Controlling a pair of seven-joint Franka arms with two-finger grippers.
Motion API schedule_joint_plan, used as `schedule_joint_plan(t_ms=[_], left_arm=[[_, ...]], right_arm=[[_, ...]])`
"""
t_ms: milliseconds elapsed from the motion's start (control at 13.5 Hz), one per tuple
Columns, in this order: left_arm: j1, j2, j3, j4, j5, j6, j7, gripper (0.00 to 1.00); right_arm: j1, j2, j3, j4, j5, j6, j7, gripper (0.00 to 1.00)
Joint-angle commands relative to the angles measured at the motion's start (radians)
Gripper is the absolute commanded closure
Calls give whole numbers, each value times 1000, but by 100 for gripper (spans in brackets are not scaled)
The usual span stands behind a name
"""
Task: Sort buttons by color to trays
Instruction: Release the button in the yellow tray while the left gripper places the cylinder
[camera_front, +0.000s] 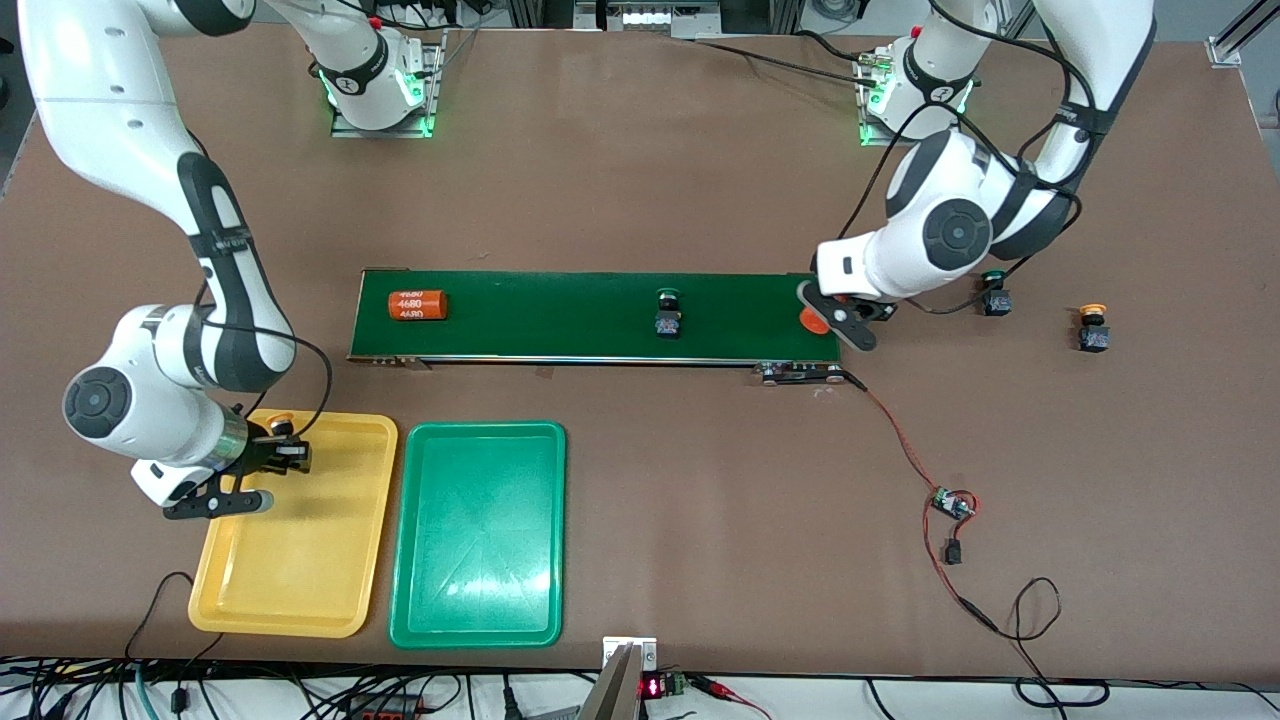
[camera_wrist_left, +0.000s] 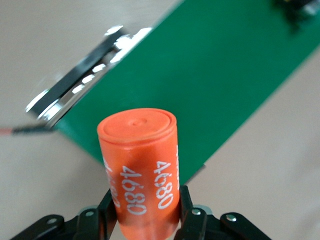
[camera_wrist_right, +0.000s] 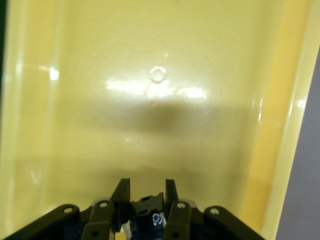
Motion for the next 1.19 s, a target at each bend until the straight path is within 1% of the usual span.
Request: schedule_joint_plan(t_ms=[0, 74, 222, 296, 370, 444, 519, 593, 667, 741, 815, 889, 963, 1037, 1111], left_arm=[[-31, 18, 5, 12, 26, 43, 207, 100], [-47, 22, 5, 12, 93, 46, 230, 100], [-90, 40, 5, 12, 271, 46, 235, 100], [-106, 56, 5, 12, 338, 47, 235, 100], [-113, 63, 5, 10, 368, 47, 235, 100], [-116, 65, 5, 10, 373, 47, 236, 100], [-133, 65, 5, 10, 373, 47, 236, 100], [-145, 67, 5, 10, 373, 47, 235, 100], [-153, 73, 5, 10, 373, 49, 232, 94], [-158, 73, 5, 9, 373, 47, 229, 75], [-159, 71, 5, 9, 373, 46, 227, 20], [-159, 71, 5, 7, 373, 44, 230, 0], [-159, 70, 5, 9, 371, 44, 232, 0], [-156, 65, 7, 9, 371, 44, 235, 0], [-152, 58, 14, 10, 371, 46, 236, 0]], right_arm=[[-5, 44, -2, 36, -5, 36, -16, 99], [-5, 54, -2, 35, -5, 48, -15, 99], [-5, 61, -2, 36, -3, 53, -15, 99], [-6, 68, -3, 36, -3, 53, -15, 97], [-3, 74, -3, 35, -2, 53, -7, 96], [-5, 75, -3, 35, 1, 53, -4, 93], [-5, 81, -3, 35, 0, 54, -3, 88], [-6, 84, -3, 35, 1, 54, -6, 80], [-6, 91, -3, 35, 1, 57, -15, 78], [-5, 91, -3, 35, 0, 68, -16, 78], [-5, 91, -3, 35, 0, 73, -16, 70], [-6, 92, -3, 35, 0, 74, -16, 48], [-6, 92, -3, 35, 1, 74, -13, 29], [-6, 91, -3, 35, 3, 74, -13, 20], [-8, 80, -3, 35, 8, 67, -16, 15]])
